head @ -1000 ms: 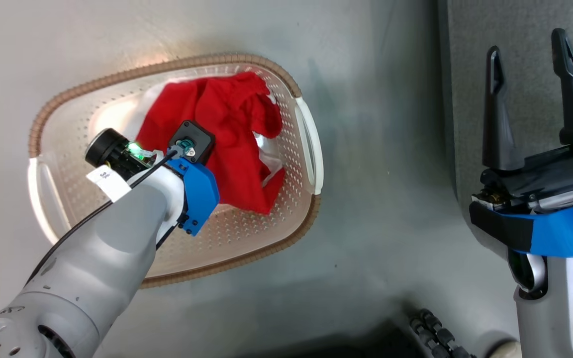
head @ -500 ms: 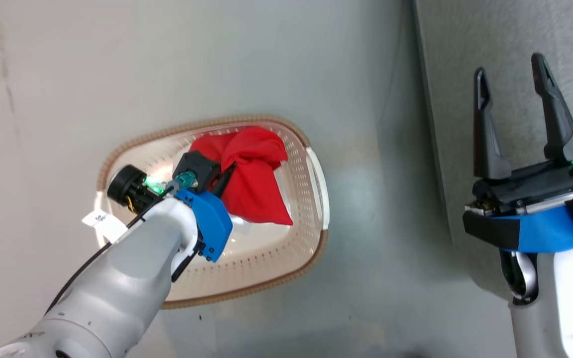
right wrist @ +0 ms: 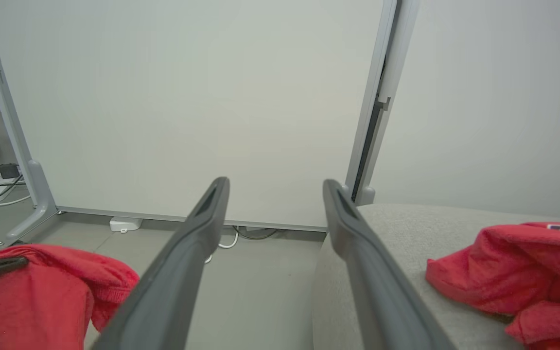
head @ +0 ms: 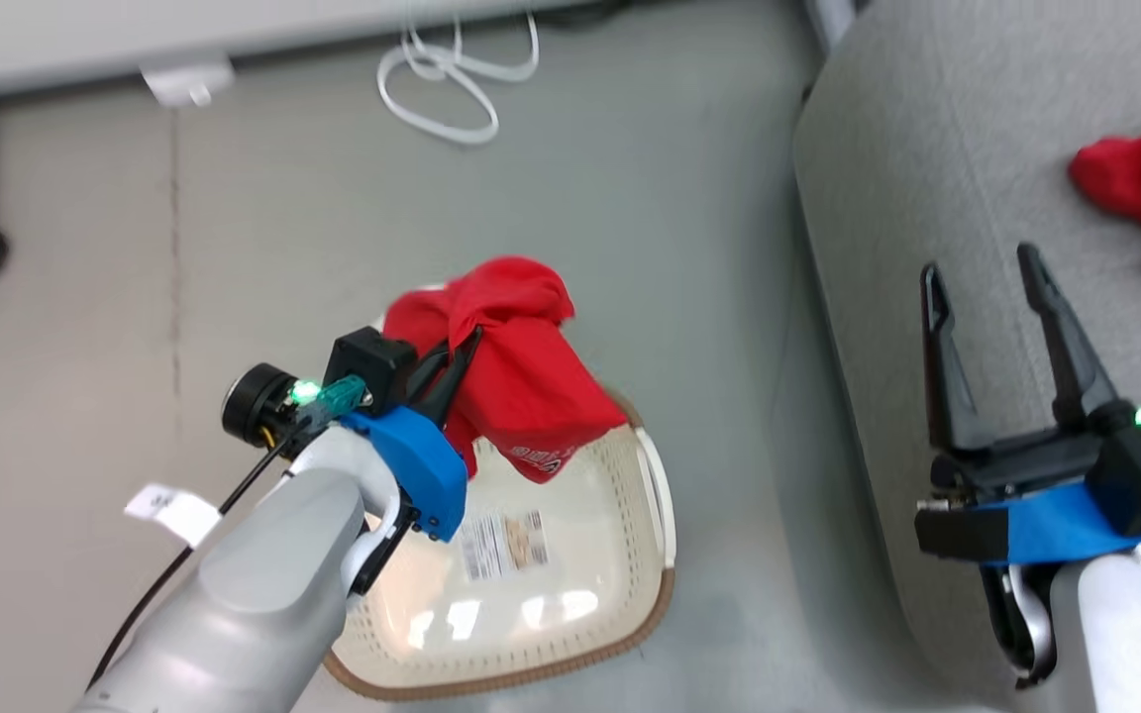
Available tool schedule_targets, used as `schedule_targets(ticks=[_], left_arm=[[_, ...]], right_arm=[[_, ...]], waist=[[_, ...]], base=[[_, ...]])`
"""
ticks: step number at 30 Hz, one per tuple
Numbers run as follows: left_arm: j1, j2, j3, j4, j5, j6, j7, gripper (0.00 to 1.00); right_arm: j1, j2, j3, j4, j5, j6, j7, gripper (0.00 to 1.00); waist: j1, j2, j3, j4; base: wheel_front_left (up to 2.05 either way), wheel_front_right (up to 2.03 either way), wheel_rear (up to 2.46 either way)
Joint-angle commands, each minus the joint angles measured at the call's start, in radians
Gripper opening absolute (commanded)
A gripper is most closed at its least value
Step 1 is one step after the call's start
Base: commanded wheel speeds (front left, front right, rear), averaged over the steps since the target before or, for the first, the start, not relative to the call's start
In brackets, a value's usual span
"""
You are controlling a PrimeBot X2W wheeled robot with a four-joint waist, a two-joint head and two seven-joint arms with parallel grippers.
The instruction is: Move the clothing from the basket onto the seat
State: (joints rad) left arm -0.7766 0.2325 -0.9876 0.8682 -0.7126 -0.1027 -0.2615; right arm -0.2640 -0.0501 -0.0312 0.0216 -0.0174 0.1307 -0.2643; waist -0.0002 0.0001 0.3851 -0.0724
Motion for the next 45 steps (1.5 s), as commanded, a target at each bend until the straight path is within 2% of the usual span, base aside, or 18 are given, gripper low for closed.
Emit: schedule_targets(ticks=[1, 9, 18, 24, 33, 40, 45], left_arm=[[0.026, 0.008, 0.034, -0.025, 0.021, 0.008, -0.005, 0.0], [0.119, 0.004, 0.246, -0.222, 0.165, 0.018, -0.005, 0.0], [0.159, -0.029, 0.372, -0.411, 0.268, 0.005, -0.005, 0.0], [0.181, -0.049, 0.385, -0.49, 0.311, -0.003, -0.005, 0.0], [0.2, -0.058, 0.375, -0.516, 0.346, -0.011, -0.005, 0.0], [0.206, -0.064, 0.374, -0.512, 0.353, -0.015, -0.005, 0.0], [0.195, -0.071, 0.369, -0.508, 0.356, -0.019, -0.005, 0.0]], right_arm=[[0.025, 0.0, -0.002, 0.007, 0.005, 0.0, 0.0, 1.0], [0.1, 0.0, -0.004, 0.033, 0.017, 0.0, 0.0, 1.0], [0.148, 0.0, 0.006, 0.051, 0.031, 0.0, 0.0, 1.0], [0.175, 0.0, 0.014, 0.059, 0.036, 0.0, 0.0, 1.0], [0.156, -0.024, 0.024, 0.035, 0.039, 0.0, 0.0, 1.0], [0.083, -0.117, 0.165, -0.002, 0.104, 0.0, 0.0, 1.0], [0.009, -0.2, 0.295, 0.038, 0.16, 0.0, 0.0, 1.0]], waist=[[0.0002, -0.0001, -0.092, 0.019], [0.0002, -0.0001, -0.227, 0.03], [0.0002, -0.0001, -0.317, 0.038], [0.0002, -0.0001, -0.356, 0.041], [0.0002, -0.0001, -0.371, 0.043], [0.0002, -0.0001, -0.369, 0.049], [0.0002, -0.0001, -0.363, 0.062]], base=[[0.0, 0.0, 0.0], [0.0, 0.0, 0.0], [0.0, 0.0, 0.0], [0.0, 0.0, 0.0], [0.0, 0.0, 0.0], [0.0, 0.0, 0.0], [0.0, 0.0, 0.0]])
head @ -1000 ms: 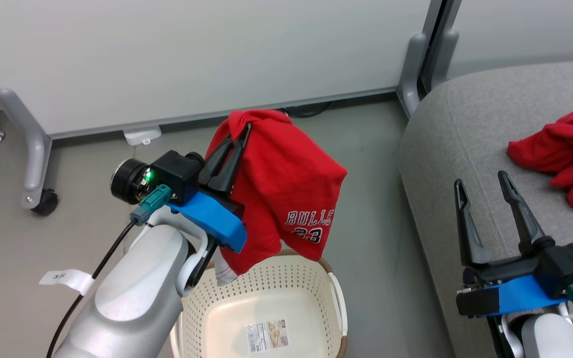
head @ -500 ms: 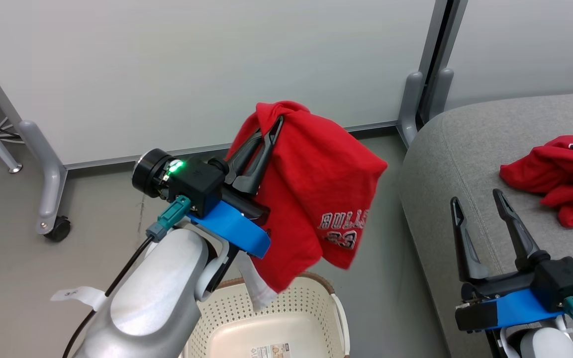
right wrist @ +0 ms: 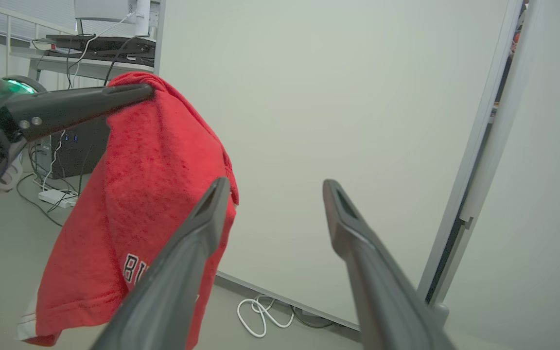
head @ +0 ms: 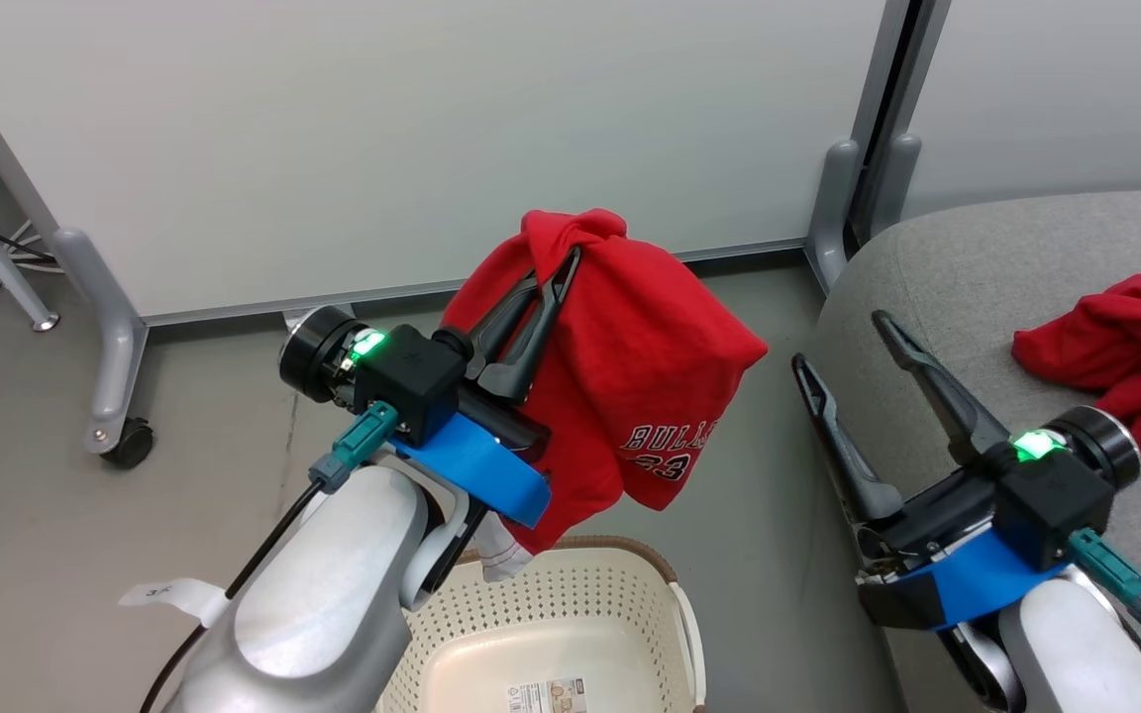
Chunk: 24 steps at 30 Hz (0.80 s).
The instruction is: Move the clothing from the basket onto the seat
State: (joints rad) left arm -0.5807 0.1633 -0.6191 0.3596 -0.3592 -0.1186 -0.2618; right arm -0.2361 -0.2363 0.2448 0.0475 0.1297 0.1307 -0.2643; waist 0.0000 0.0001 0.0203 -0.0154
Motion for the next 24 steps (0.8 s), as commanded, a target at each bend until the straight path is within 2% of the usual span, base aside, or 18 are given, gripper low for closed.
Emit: schedule_targets(ticks=[1, 10, 17, 18, 19, 20, 24], left_arm=[[-0.005, -0.004, 0.0, 0.001, 0.005, -0.004, -0.005, 0.0], [-0.021, -0.032, -0.034, -0.019, 0.023, -0.011, -0.005, 0.0], [-0.026, -0.041, -0.06, -0.025, 0.024, -0.012, -0.005, 0.0], [-0.026, -0.041, -0.062, -0.024, 0.024, -0.011, -0.005, 0.0], [-0.028, -0.041, -0.064, -0.023, 0.023, -0.011, -0.005, 0.0], [-0.029, -0.041, -0.065, -0.021, 0.022, -0.011, -0.005, 0.0], [-0.03, -0.037, -0.068, -0.014, 0.019, -0.011, -0.005, 0.0]], right_arm=[[-0.032, -0.026, 0.044, 0.026, 0.021, 0.0, 0.0, 1.0], [-0.192, -0.115, 0.286, 0.195, 0.166, 0.0, 0.0, 1.0], [-0.262, -0.12, 0.401, 0.231, 0.265, 0.0, 0.0, 1.0], [-0.272, -0.12, 0.415, 0.234, 0.272, 0.0, 0.0, 0.42], [-0.281, -0.115, 0.423, 0.231, 0.282, 0.0, 0.0, 0.12], [-0.283, -0.111, 0.429, 0.234, 0.294, 0.0, 0.0, 0.0], [-0.29, -0.102, 0.44, 0.237, 0.303, 0.0, 0.0, 0.0]], waist=[[0.0, -0.0001, 0.003, 0.009], [0.0, -0.0001, 0.031, 0.062], [0.0, -0.0001, 0.043, 0.087], [0.0, -0.0001, 0.044, 0.089], [0.0, -0.0001, 0.045, 0.091], [0.0, -0.0001, 0.046, 0.092], [0.0, -0.0001, 0.048, 0.094]], base=[[0.0, 0.0, 0.0], [0.0, 0.0, 0.0], [0.0, 0.0, 0.0], [0.0, 0.0, 0.0], [0.0, 0.0, 0.0], [0.0, 0.0, 0.0], [0.0, 0.0, 0.0]])
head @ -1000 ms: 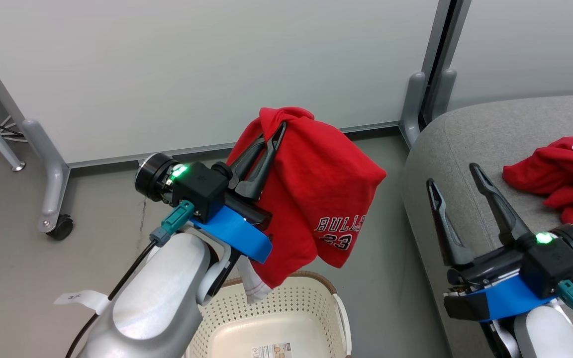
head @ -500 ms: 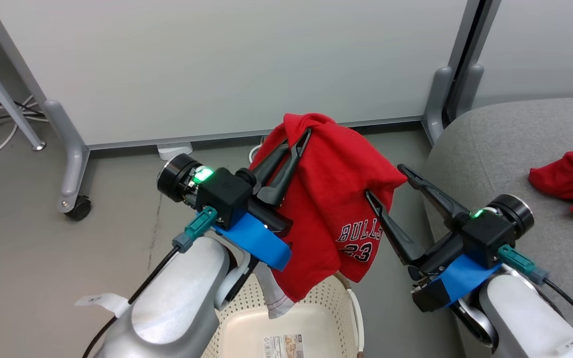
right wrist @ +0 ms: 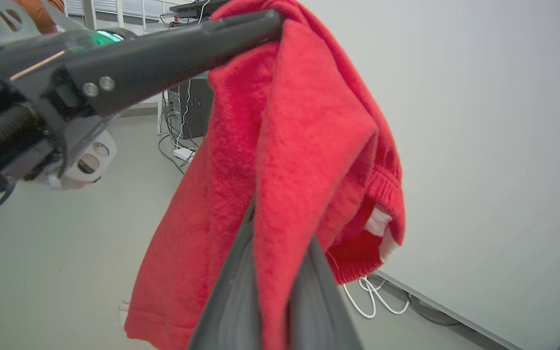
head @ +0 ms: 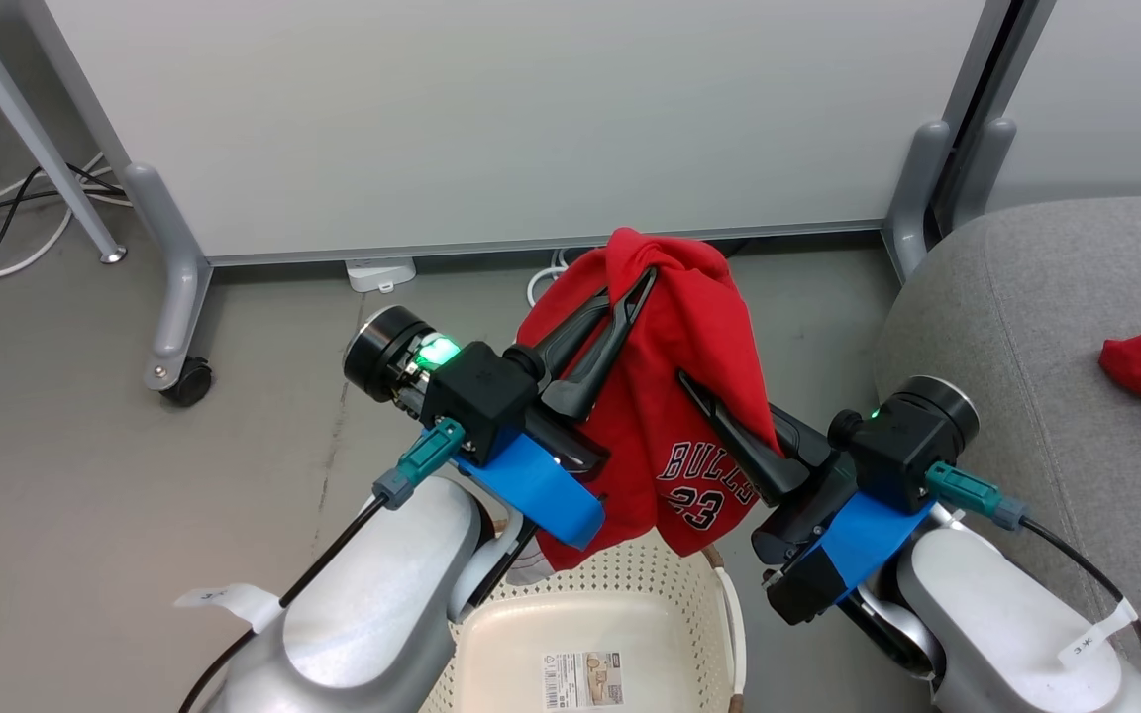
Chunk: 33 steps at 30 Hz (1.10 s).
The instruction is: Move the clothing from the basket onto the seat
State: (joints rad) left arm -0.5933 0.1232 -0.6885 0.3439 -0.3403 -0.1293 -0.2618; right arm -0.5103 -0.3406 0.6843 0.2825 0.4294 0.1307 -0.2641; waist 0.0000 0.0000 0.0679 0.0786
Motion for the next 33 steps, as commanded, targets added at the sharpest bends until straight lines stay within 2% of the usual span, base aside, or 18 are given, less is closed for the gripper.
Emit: schedule_targets(ticks=[1, 12, 14, 26, 33], left_arm=[[-0.017, 0.004, 0.002, 0.003, 0.0, -0.001, -0.005, 0.0], [-0.017, 0.002, 0.005, 0.01, 0.003, -0.001, -0.005, 0.0], [-0.017, -0.002, 0.01, 0.011, 0.007, -0.001, -0.005, 1.0], [0.012, 0.001, 0.018, 0.016, 0.029, -0.001, -0.005, 1.0], [0.029, 0.011, 0.009, 0.013, 0.037, -0.001, -0.005, 1.0]], right_arm=[[-0.015, 0.004, 0.001, 0.001, 0.003, 0.0, 0.0, 0.0], [0.008, 0.01, -0.026, -0.016, -0.014, 0.0, 0.0, 0.0], [0.014, 0.013, -0.039, -0.02, -0.02, 0.0, 0.0, 0.0], [0.065, 0.049, -0.223, -0.043, -0.091, 0.0, 0.0, 0.0], [0.104, 0.065, -0.303, -0.067, -0.127, 0.0, -0.001, 0.0]], waist=[[0.0, 0.0, 0.0, -0.001], [0.0, 0.0, 0.004, -0.01], [0.0, 0.0, 0.005, -0.011], [0.0, 0.0, 0.013, -0.026], [0.0, 0.0, 0.034, -0.084]], base=[[0.0, 0.0, 0.0], [0.0, 0.0, 0.0], [0.0, 0.0, 0.0], [0.0, 0.0, 0.0], [0.0, 0.0, 0.0]])
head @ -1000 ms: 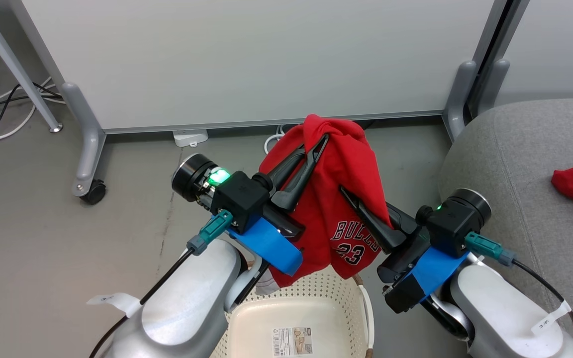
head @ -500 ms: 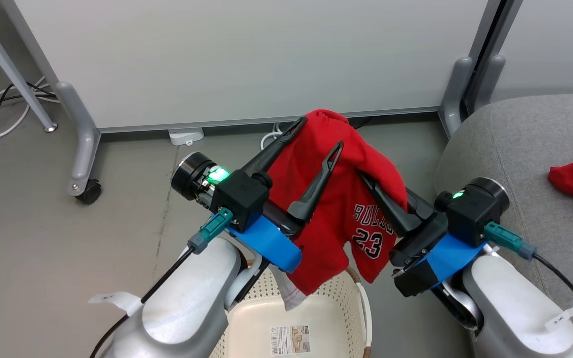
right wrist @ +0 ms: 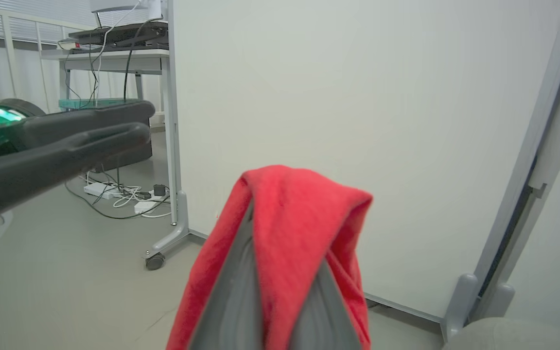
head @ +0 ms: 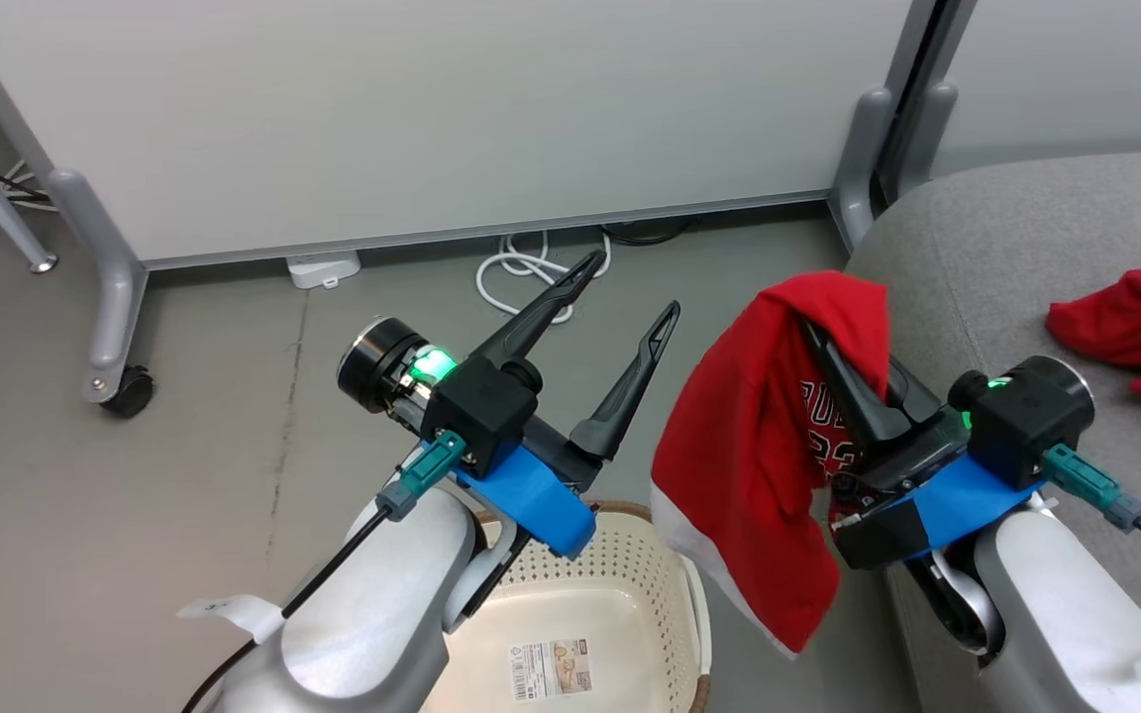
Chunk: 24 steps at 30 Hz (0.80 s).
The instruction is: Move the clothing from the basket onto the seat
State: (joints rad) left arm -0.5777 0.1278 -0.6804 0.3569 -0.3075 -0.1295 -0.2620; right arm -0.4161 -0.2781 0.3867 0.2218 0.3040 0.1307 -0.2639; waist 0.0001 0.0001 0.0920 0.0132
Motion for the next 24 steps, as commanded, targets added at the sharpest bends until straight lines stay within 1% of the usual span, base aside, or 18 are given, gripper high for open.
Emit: schedule_targets(ticks=[1, 9, 16, 24], left_arm=[[0.013, 0.007, -0.003, -0.001, 0.004, -0.001, -0.004, 1.0], [0.008, 0.02, -0.037, -0.003, 0.006, -0.001, -0.004, 1.0], [-0.004, 0.033, -0.058, -0.005, 0.007, -0.001, -0.004, 1.0], [-0.022, 0.035, -0.087, -0.005, 0.007, -0.001, -0.004, 1.0]], right_arm=[[0.015, 0.004, -0.019, -0.011, -0.005, 0.0, -0.001, 0.0], [0.068, 0.023, -0.119, -0.043, -0.038, 0.0, -0.001, 0.0], [0.118, 0.05, -0.186, -0.073, -0.058, 0.0, -0.001, 0.0], [0.18, 0.069, -0.269, -0.1, -0.073, 0.0, -0.001, 0.0]], waist=[[-0.0001, -0.0001, 0.015, -0.029], [-0.0001, -0.0001, 0.051, -0.146], [-0.0001, -0.0001, 0.075, -0.257], [-0.0001, -0.0001, 0.094, -0.338]], base=[[0.0, 0.0, 0.0], [0.0, 0.0, 0.0], [0.0, 0.0, 0.0], [0.0, 0.0, 0.0]])
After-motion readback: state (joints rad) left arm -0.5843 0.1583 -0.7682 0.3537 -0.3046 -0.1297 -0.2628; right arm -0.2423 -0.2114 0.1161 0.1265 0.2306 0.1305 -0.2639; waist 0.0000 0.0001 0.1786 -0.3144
